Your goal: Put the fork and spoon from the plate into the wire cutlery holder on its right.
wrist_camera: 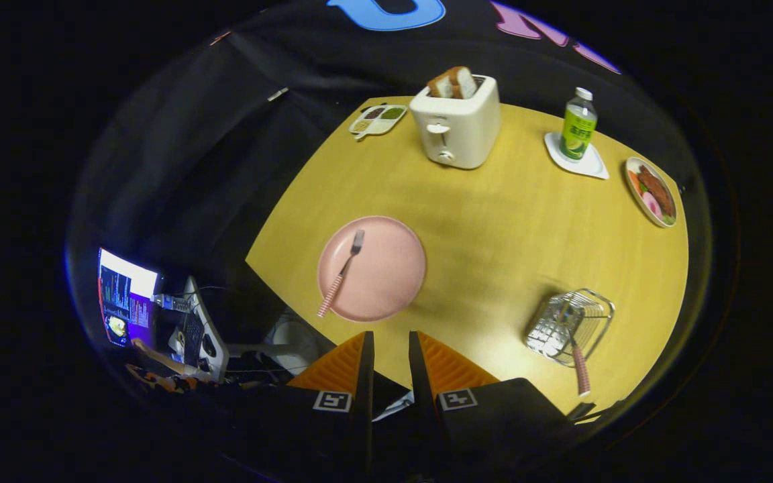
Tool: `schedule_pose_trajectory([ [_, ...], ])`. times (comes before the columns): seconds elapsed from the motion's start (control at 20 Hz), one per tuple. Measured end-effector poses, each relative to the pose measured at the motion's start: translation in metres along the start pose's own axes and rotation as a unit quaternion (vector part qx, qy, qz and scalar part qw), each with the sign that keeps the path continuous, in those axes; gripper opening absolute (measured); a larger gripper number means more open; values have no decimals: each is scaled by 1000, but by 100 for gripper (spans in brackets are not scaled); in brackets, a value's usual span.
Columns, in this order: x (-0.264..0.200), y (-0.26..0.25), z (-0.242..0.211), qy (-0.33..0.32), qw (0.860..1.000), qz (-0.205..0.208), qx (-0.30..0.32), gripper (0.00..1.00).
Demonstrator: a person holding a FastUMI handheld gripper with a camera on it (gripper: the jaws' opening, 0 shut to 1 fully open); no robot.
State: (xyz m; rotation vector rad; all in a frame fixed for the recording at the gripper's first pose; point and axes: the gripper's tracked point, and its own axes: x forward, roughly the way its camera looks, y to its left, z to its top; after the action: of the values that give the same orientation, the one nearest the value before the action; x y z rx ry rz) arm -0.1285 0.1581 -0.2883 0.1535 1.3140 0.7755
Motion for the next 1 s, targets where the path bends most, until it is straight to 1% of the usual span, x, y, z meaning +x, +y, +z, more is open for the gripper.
schedule_pose_trajectory([
  [0.15,41,40,7,6,999,36,-4,32],
  [0.3,82,69,4,28,998,55,-5,32],
  [0.4,108,84,2,43,997,65,11,32],
  [0.55,144,84,-4,70,996,52,31,32],
  [0.7,178,73,-10,96,994,17,46,32],
  [0.8,192,65,-16,108,993,-1,49,32],
  [1.0,211,65,-23,126,991,-15,54,32],
])
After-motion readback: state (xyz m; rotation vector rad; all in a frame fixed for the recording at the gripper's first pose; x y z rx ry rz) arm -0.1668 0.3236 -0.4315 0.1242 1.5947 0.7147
